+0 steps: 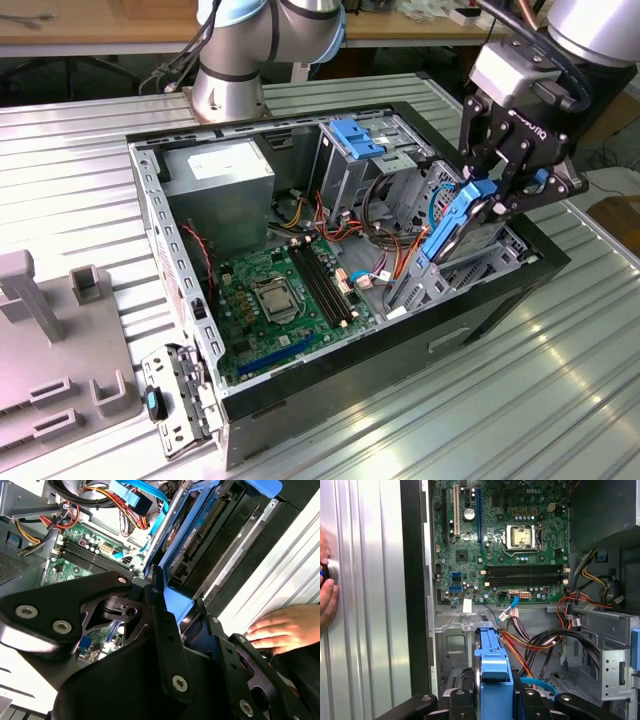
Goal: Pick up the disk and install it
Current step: 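Insert the disk into the insertion slot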
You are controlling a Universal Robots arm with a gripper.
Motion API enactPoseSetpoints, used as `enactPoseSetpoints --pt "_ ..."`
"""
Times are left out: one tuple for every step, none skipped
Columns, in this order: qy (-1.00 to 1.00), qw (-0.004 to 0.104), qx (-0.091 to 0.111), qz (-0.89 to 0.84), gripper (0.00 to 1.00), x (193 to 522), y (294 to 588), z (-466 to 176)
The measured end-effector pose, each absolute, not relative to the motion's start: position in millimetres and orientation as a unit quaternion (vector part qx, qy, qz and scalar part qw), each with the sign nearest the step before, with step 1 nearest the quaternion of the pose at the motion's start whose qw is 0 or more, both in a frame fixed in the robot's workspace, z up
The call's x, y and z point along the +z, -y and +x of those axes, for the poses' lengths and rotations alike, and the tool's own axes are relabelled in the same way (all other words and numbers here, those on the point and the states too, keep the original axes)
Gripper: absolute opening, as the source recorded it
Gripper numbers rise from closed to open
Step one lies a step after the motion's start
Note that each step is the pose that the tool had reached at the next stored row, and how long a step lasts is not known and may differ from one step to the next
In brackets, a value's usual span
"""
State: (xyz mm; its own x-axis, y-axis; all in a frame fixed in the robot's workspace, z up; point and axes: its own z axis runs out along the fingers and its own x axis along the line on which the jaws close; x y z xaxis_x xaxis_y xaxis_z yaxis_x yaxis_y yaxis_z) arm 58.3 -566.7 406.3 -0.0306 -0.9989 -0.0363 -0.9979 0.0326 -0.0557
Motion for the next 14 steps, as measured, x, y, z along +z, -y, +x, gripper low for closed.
enactPoseSetpoints --pt "-0.718 0.032 -0.007 -0.695 0.37 405.6 566.7 58.3" --pt "-0.718 0.032 -0.007 -0.695 0.37 404.9 566.7 58.3" --pt "-0.718 0.032 -0.007 -0.695 0.37 404.3 566.7 58.3" --pt "-0.718 0.032 -0.007 -0.695 0.37 402.9 566.7 58.3" --pt "-0.718 0.032 -0.007 -0.695 0.37 402.0 566.7 58.3" --pt "-0.718 0.032 -0.007 -0.695 0.37 400.8 566.7 58.3" --pt "-0.718 0.032 -0.007 -0.695 0.37 399.9 566.7 58.3" --pt "-0.718 0.032 -0.007 -0.695 0.37 399.4 566.7 58.3" --pt "-0.718 0.032 -0.007 -0.695 0.37 398.4 566.7 58.3" --pt "-0.718 0.032 -0.007 -0.695 0.37 396.8 566.7 58.3" --pt "-0.718 0.032 -0.007 -0.695 0.37 395.9 566.7 58.3" --pt "-0.718 0.032 -0.007 -0.695 0.37 395.1 566.7 58.3" --pt "-0.718 0.032 -0.007 -0.695 0.37 394.2 566.7 58.3" --pt "-0.718 0.032 -0.007 -0.695 0.37 393.6 566.7 58.3"
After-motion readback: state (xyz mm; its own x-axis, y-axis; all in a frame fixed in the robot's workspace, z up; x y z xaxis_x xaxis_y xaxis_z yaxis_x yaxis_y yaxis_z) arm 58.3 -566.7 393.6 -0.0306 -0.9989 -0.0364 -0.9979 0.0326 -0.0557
